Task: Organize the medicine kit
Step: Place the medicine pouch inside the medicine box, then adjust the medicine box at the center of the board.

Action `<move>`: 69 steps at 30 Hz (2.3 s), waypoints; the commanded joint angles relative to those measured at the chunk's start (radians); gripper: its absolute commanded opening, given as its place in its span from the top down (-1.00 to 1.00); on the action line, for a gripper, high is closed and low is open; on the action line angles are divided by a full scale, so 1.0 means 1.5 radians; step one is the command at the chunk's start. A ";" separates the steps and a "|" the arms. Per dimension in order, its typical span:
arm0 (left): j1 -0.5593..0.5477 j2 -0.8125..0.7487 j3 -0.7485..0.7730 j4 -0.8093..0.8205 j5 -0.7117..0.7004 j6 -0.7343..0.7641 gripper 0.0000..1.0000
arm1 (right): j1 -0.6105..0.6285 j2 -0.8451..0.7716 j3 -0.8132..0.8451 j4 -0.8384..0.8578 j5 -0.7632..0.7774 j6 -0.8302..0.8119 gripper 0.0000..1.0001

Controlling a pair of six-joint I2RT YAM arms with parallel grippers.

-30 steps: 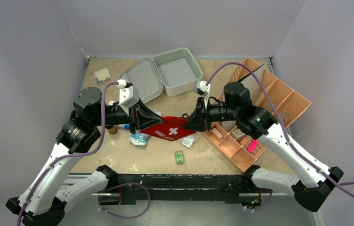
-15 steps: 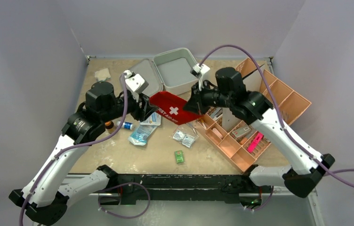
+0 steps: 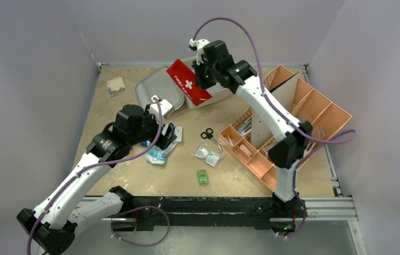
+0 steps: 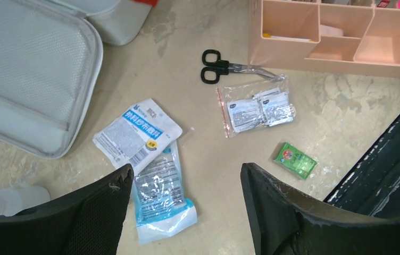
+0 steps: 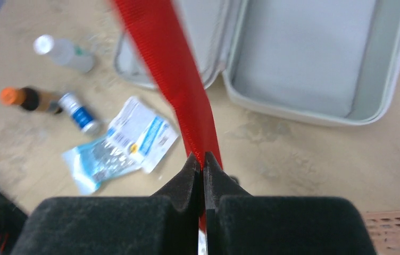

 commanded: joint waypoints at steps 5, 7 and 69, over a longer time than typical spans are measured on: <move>0.005 -0.041 -0.002 0.033 -0.045 -0.006 -0.45 | -0.052 0.132 0.168 0.005 0.029 -0.016 1.00; 0.004 -0.044 -0.019 0.049 -0.039 -0.002 -0.45 | -0.065 0.161 0.198 0.015 0.033 -0.015 1.00; 0.038 0.482 0.373 0.108 -0.261 -0.273 -0.24 | -0.116 -0.446 -0.397 0.131 -0.080 0.086 -0.98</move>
